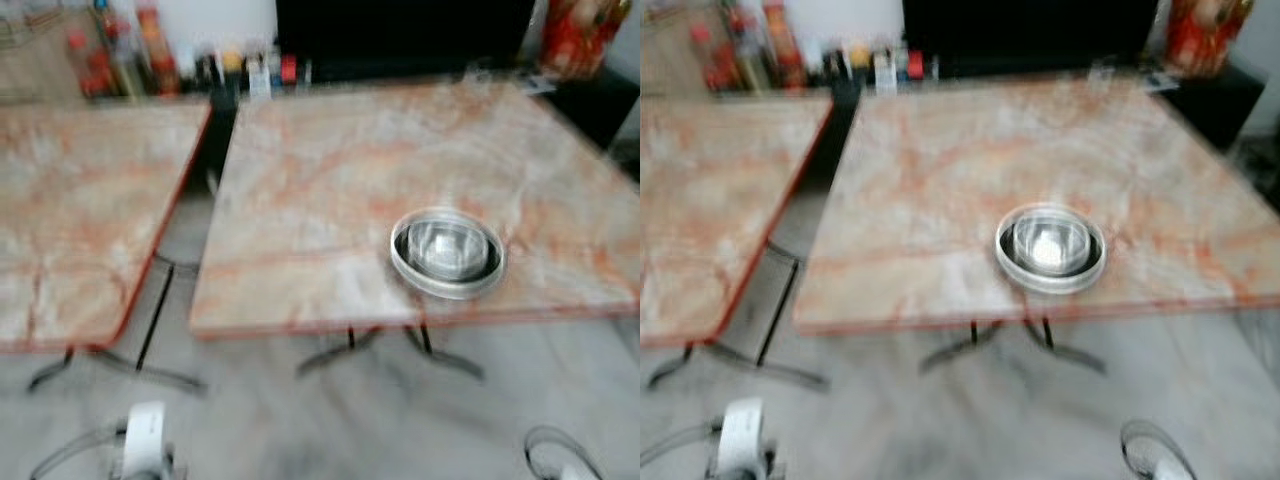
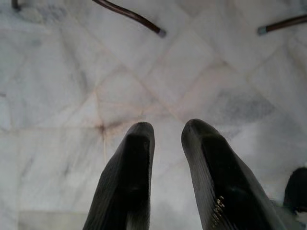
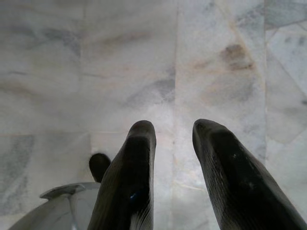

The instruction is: Setting the table

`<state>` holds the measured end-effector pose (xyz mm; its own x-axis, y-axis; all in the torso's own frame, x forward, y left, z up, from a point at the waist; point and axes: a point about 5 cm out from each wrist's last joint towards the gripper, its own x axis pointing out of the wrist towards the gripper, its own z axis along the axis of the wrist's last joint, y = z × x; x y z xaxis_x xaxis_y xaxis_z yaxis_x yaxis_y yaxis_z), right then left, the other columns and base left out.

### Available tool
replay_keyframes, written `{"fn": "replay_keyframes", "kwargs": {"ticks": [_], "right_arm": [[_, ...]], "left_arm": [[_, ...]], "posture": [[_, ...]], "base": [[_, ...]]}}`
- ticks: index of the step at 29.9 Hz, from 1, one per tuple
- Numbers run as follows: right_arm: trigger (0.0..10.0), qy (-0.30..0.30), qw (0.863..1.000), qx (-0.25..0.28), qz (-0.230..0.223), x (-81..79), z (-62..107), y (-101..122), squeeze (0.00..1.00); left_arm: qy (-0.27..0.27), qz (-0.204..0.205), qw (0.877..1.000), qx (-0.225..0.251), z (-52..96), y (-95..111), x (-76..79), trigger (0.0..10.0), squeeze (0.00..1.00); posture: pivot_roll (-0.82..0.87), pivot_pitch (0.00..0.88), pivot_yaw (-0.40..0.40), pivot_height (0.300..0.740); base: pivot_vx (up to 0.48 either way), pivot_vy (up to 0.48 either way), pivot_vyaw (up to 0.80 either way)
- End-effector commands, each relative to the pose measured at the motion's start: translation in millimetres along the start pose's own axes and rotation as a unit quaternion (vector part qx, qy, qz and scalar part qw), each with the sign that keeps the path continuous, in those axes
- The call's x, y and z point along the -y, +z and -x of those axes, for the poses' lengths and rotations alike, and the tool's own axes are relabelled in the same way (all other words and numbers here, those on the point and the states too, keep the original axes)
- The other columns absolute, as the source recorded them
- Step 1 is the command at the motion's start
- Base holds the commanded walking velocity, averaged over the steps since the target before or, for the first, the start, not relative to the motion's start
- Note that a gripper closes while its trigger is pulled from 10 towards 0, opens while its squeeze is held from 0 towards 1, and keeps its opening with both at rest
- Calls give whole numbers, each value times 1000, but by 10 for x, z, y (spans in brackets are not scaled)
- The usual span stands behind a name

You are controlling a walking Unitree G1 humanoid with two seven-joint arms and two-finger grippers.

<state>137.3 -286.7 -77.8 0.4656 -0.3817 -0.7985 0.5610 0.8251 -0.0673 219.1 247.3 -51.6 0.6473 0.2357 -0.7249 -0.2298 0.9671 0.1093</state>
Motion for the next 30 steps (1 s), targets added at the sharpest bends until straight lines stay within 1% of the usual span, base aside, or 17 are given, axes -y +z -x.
{"fn": "replay_keyframes", "kwargs": {"ticks": [1,19,26,30], "right_arm": [[10000,3,1000,-6,-4,-32,7,-50,0],[10000,2,1000,-11,-6,-32,9,-69,0],[10000,2,1000,-12,-5,-34,11,-77,0],[10000,3,1000,-9,-4,-33,12,-76,0]], "left_arm": [[11,-7,1000,-14,16,-81,-83,10000,0],[10,-8,1000,-16,18,-90,-88,10000,0],[10,-10,1000,-16,20,-96,-95,10000,0],[11,-12,1000,-16,21,-99,-100,10000,0]], "posture": [[-32,84,31,740],[-34,66,33,740],[-35,61,35,740],[-34,58,35,740]], "base": [[0,319,0],[0,322,0],[0,480,-800],[0,480,0]]}}
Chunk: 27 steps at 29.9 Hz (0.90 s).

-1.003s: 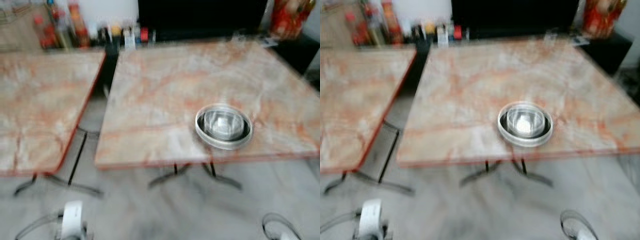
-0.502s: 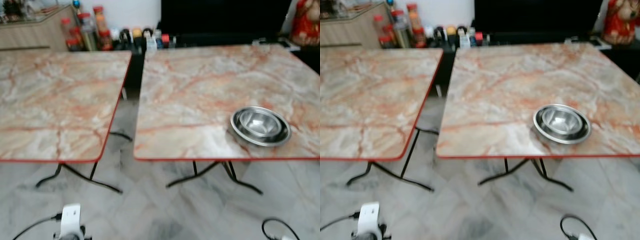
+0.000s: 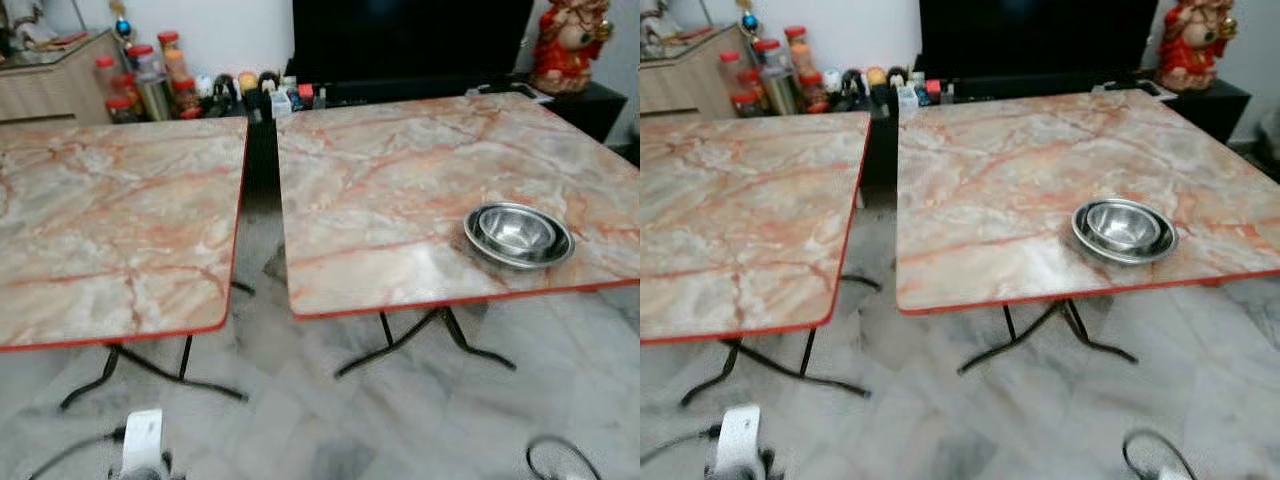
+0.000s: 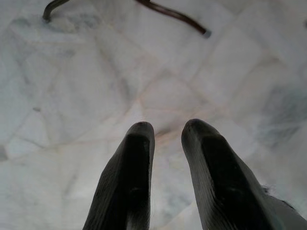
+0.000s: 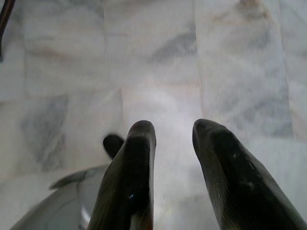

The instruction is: Setting the table

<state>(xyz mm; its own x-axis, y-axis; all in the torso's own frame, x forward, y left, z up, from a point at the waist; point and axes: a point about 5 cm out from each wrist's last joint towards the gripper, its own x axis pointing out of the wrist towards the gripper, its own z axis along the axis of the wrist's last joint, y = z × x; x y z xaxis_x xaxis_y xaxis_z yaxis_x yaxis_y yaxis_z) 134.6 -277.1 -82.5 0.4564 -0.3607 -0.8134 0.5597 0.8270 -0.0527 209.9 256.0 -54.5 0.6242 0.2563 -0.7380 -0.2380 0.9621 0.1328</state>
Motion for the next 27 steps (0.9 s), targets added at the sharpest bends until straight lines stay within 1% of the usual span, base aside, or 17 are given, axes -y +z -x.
{"fn": "replay_keyframes", "kwargs": {"ticks": [1,27], "right_arm": [[10000,-4,1000,3,0,34,1,10,0],[10000,-5,1000,3,1,26,-3,29,0]], "left_arm": [[0,-7,1000,-4,2,-20,2,10000,0],[2,-2,1000,-2,-2,3,7,10000,0]], "posture": [[-34,58,35,740],[-22,83,33,740]], "base": [[0,480,0],[0,480,0]]}}
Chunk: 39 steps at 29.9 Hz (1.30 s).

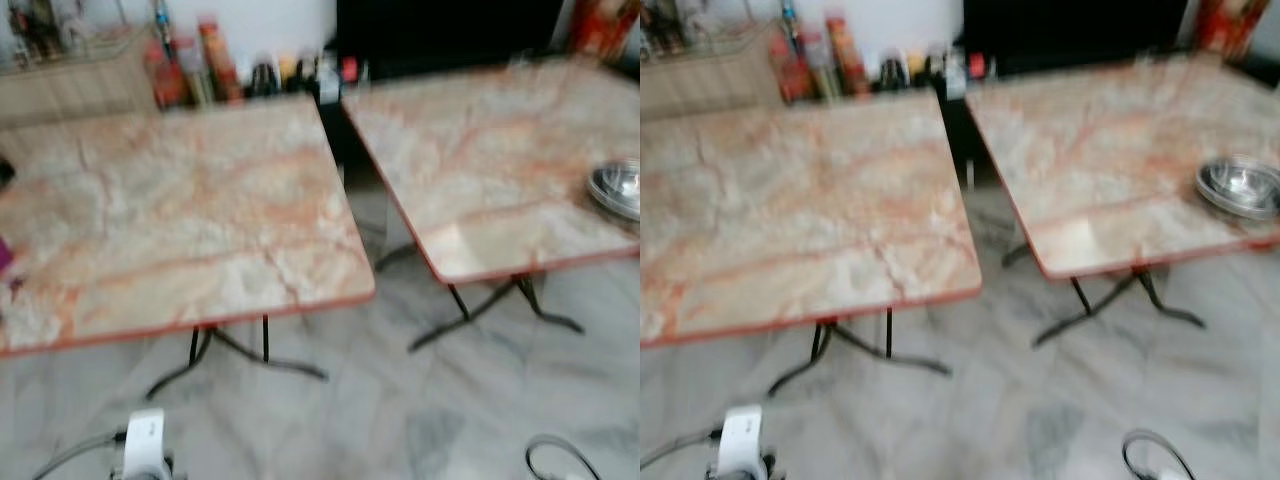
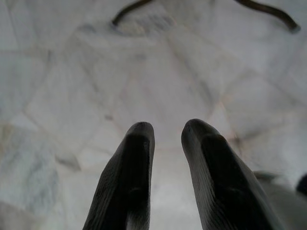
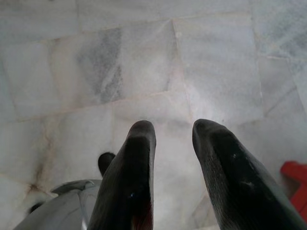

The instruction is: Setting the table

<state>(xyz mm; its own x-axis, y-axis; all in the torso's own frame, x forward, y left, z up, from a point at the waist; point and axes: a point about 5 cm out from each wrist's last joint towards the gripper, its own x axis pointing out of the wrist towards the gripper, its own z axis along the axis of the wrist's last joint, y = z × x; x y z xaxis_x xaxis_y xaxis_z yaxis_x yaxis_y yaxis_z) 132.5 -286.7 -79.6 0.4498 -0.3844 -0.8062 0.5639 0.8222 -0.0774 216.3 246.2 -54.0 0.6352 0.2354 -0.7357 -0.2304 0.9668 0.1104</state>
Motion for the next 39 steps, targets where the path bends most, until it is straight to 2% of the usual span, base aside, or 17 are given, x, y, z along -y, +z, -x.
{"fn": "replay_keyframes", "kwargs": {"ticks": [1,39], "right_arm": [[10000,7,1000,-2,-4,-69,0,-14,0],[10000,8,1000,0,-3,-73,1,-16,0]], "left_arm": [[13,-7,1000,-5,11,-38,-104,10000,0],[14,-10,1000,-5,11,-38,-106,10000,0]], "posture": [[-21,83,35,740],[-16,61,37,740]], "base": [[0,480,0],[0,480,0]]}}
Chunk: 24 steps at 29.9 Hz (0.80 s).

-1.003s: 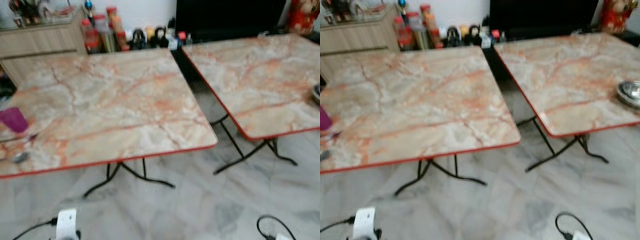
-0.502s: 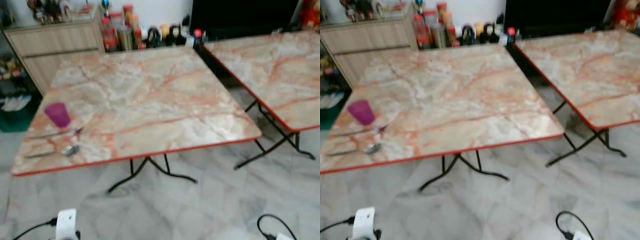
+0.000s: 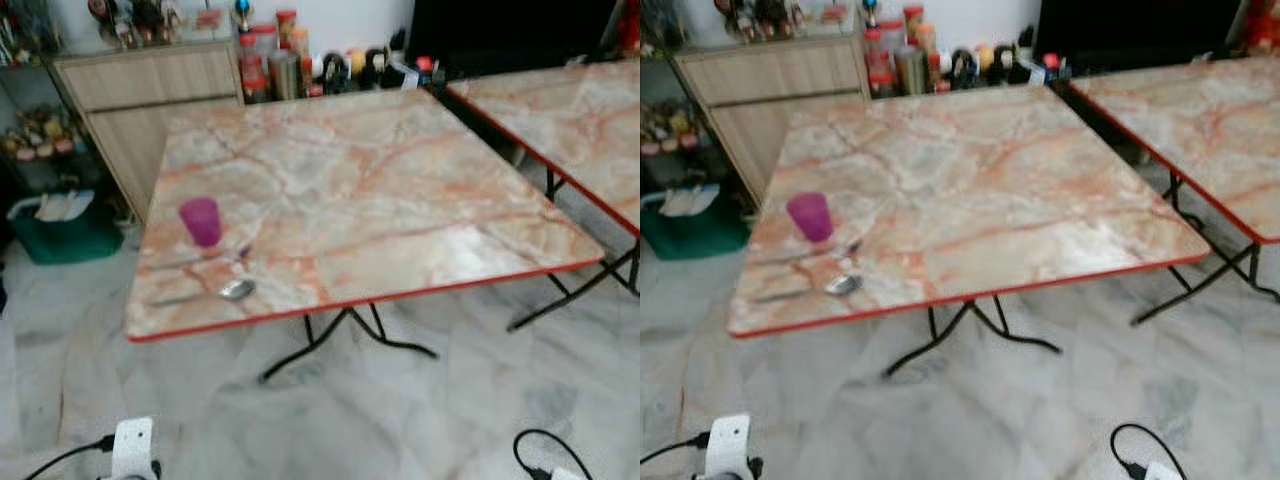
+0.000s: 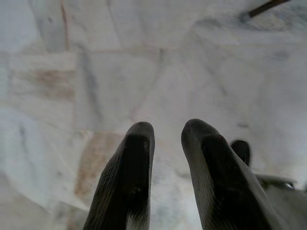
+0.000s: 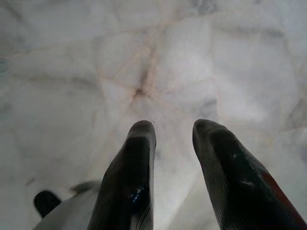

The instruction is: Setting the table

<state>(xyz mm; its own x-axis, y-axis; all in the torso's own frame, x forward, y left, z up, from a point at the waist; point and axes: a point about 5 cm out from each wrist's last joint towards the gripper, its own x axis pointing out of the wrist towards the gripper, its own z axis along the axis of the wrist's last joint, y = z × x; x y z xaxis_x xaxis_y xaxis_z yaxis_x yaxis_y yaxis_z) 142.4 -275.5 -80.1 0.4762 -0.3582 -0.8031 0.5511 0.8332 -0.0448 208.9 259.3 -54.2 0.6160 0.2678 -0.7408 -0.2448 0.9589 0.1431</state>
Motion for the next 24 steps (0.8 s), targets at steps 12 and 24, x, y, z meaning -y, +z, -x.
{"fn": "replay_keyframes", "kwargs": {"ticks": [12,24], "right_arm": [[10000,-10,1000,-6,-1,72,12,-46,0],[10000,-10,1000,-5,-2,66,10,-36,0]], "left_arm": [[-3,-6,1000,2,1,-2,26,10000,0],[-3,-5,1000,4,-1,9,29,10000,0]], "posture": [[-16,50,38,740],[-7,54,42,740]], "base": [[0,480,0],[0,480,0]]}}
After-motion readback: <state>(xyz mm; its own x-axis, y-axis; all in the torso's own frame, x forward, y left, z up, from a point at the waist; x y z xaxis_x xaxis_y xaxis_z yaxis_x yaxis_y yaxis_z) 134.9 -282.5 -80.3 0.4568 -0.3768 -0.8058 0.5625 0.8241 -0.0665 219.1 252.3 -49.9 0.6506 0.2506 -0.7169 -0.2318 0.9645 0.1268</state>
